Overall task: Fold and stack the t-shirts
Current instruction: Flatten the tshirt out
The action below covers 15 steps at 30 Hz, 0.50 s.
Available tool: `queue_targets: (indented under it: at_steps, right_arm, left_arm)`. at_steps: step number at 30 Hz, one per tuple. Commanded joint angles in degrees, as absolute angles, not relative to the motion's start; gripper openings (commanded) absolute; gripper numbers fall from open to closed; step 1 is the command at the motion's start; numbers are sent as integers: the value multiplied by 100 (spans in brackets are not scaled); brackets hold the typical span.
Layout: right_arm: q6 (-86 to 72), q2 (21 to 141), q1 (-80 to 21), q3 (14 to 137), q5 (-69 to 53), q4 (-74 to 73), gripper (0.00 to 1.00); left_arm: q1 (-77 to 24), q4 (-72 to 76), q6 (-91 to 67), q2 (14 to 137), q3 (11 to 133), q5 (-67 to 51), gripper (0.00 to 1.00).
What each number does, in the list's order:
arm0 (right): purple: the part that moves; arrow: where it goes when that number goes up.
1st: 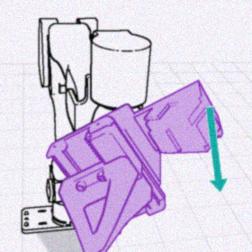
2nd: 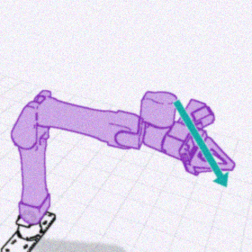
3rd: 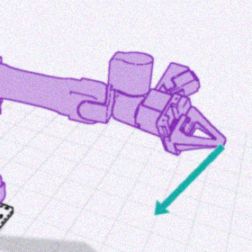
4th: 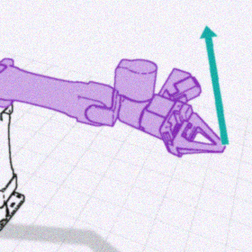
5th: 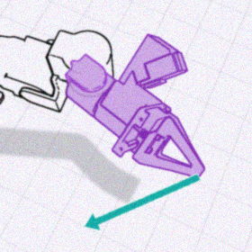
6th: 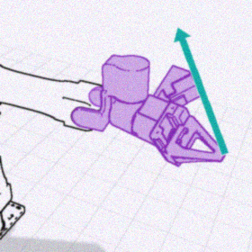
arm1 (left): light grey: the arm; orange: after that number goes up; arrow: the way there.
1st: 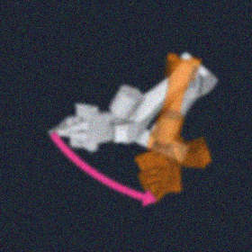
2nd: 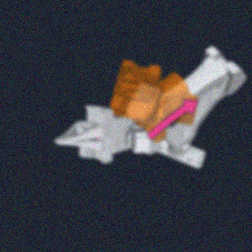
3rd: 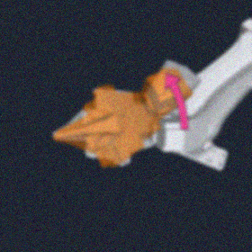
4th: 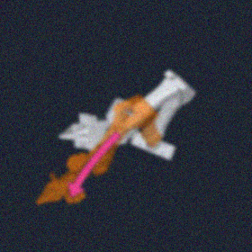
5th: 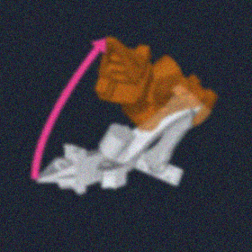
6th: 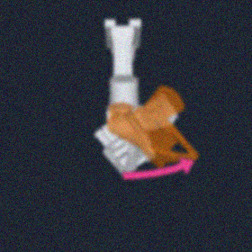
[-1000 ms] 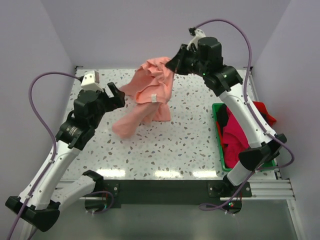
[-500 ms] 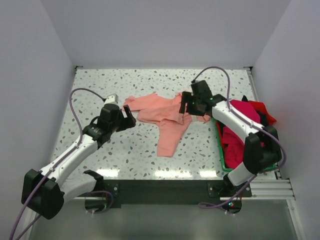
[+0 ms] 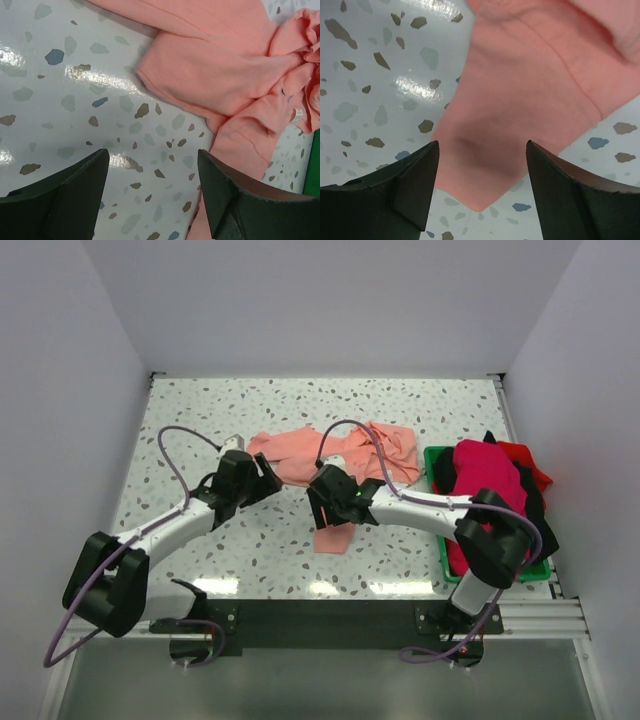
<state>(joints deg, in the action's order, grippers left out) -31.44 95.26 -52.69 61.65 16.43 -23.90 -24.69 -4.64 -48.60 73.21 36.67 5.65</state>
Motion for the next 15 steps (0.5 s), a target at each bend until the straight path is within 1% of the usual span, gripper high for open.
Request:
queue_targets:
  at_steps: [1,7,8,10,11,13,14,15]
  right_arm:
    - [-3305,9711,-5493,6205,2162,-2039,74]
    - [-3252,10405,-5572,6416,2294,-2004,73]
    - [-3269,10458,-5581,6416,2303,-2004,70]
    - [-3287,10538,-5572,6381,2294,-2030,57]
    - [-3287,10529,-5572,6355,2303,-2074,39]
    - [-3305,10354,-5555,6328,2469,-2170,21]
    - [-3313,10232,-5537,6319,2539,-2301,7]
    - [-3305,10126,-5520,6319,2662,-2372,2]
  left_arm:
    - [-2364,263,-5168,7602,3867,1018,76]
    - [-2066,413,-5221,8138,4104,1107,74]
    - [-2022,439,-5221,8200,4139,1107,74]
    - [-2013,596,-5186,8393,4236,1107,73]
    - [-2013,659,-5159,8463,4271,1090,71]
    - [-2013,790,-5124,8727,4394,968,68]
    - [-2013,869,-5115,8815,4412,897,66]
    - [-2013,948,-5089,9007,4438,801,65]
